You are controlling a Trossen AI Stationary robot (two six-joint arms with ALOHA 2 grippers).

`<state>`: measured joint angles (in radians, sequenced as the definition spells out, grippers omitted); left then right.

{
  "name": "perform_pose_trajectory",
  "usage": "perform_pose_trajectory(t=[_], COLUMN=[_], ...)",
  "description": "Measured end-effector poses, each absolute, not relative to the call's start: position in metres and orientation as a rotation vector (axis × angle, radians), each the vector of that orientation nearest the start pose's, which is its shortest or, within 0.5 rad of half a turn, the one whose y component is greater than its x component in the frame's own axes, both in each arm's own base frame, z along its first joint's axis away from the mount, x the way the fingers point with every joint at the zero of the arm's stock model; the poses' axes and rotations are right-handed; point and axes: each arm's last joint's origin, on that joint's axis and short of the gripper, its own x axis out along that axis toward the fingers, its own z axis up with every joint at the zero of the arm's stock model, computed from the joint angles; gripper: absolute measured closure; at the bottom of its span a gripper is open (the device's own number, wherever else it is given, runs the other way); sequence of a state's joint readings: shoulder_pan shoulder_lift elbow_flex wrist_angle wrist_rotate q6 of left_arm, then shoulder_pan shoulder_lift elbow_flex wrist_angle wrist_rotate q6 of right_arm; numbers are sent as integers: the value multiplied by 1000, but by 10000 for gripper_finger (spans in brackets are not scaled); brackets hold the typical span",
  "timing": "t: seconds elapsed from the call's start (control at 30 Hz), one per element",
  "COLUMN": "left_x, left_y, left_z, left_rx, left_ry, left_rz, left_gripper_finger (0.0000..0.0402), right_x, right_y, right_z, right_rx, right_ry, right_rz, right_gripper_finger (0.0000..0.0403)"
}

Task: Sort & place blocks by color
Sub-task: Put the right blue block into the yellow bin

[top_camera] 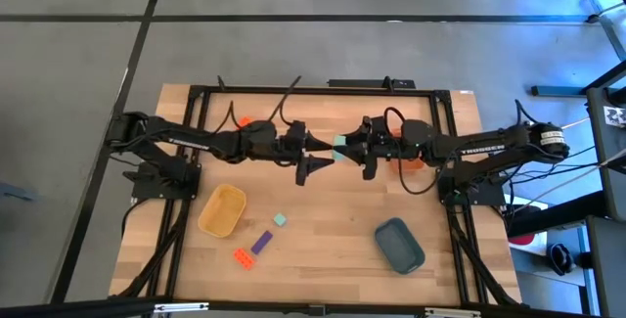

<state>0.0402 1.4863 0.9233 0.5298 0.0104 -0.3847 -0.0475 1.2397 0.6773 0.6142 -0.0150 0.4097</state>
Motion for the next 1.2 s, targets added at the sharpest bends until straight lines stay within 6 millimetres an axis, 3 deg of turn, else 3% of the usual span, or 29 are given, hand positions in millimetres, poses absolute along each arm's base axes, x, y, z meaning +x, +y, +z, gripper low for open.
perform_pose_trajectory(t=[0.83, 1.2], left_x=[336, 336], left_y=[15, 20], left_z=[289, 288], left_rx=[-442, -443], left_ry=[-30, -22], left_rz=[-1, 17], left_gripper_finger=[184, 184], right_x=[280, 306], right_y=[-12, -13], right_z=[276, 281], right_rx=[385, 382], right_ry=[-136, -138], right_rz=[23, 34], right_gripper_finger=[266, 266])
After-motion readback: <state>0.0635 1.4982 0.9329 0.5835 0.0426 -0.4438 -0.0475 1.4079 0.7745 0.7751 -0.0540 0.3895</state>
